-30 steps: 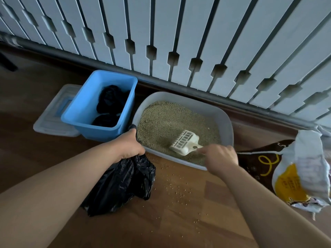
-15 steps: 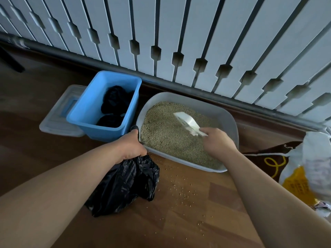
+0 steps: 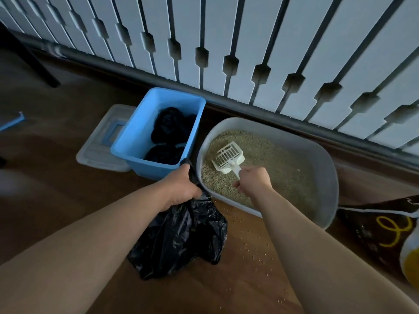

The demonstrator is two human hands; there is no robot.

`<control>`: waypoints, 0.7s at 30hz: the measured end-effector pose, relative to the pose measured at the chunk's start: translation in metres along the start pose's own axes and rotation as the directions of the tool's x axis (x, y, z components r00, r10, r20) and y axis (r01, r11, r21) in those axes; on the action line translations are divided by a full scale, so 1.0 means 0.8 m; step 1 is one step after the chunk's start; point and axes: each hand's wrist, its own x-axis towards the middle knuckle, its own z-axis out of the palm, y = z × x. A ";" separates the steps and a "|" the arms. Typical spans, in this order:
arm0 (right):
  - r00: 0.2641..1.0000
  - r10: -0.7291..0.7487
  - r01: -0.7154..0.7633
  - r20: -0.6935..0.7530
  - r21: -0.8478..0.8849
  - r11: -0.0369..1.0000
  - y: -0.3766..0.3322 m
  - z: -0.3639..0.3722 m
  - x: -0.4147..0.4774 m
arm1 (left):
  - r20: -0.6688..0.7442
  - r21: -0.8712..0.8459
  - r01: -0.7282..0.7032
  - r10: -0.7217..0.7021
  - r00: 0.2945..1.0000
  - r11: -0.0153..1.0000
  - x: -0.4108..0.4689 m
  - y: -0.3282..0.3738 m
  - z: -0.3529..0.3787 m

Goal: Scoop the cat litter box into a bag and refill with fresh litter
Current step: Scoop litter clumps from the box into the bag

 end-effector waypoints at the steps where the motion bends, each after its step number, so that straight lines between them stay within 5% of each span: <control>1: 1.000 0.014 -0.014 -0.004 0.037 0.999 -0.001 0.002 0.001 | 0.003 -0.005 -0.003 0.003 1.000 1.000 0.000 0.000 0.001; 7: 0.999 0.046 -0.042 -0.004 0.302 0.952 0.028 0.004 -0.007 | -0.004 -0.005 0.007 -0.007 1.000 1.000 0.000 -0.003 0.000; 21: 0.998 -0.067 0.065 -0.005 0.303 0.951 0.047 -0.055 -0.064 | -0.007 0.021 0.025 -0.025 1.000 0.999 -0.032 -0.016 0.002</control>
